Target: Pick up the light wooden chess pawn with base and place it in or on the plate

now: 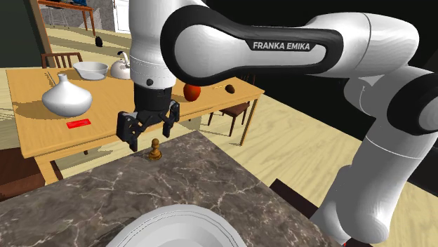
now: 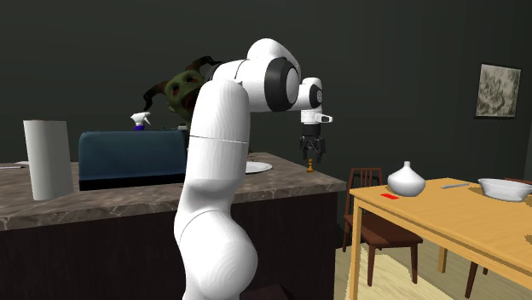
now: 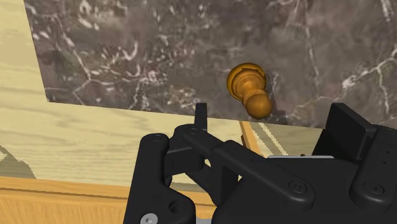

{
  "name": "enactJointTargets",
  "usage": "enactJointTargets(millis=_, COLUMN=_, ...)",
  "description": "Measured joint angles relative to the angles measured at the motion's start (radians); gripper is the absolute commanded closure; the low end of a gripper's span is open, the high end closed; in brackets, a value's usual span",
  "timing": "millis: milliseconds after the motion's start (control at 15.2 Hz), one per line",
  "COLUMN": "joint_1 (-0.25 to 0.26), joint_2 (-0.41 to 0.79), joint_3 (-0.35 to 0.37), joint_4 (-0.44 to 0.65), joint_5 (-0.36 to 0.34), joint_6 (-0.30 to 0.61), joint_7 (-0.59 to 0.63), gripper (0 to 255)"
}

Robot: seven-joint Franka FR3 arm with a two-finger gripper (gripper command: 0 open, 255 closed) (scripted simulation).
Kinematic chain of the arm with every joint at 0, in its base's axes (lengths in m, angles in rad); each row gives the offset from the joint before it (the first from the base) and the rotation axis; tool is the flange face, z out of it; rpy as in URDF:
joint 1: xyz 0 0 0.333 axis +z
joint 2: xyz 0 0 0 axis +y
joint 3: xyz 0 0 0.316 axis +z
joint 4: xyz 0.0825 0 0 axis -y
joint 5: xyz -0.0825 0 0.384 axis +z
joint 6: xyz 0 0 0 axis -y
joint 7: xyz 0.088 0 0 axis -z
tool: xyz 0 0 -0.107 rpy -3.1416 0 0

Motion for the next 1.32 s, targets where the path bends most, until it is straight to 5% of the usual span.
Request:
enactJointTargets(millis=264, joint_1=0.000, joint_2=-0.001, joint_3=0.000, joint_4=-0.004, joint_5=0.000, joint_6=0.004, joint_7=0.000, gripper=0)
enactJointTargets(millis=330, joint_1=0.000, joint_2=-0.001, joint_3=0.000, joint_4=-0.004, joint_5=0.000, joint_6=0.004, joint_7=0.000, gripper=255)
enactJointTargets(millis=1320, joint_1=0.004, joint_2=0.008, joint_3=0.002, joint_4=0.059, joint_5=-0.004, joint_6=-0.052, joint_7=0.002, gripper=255)
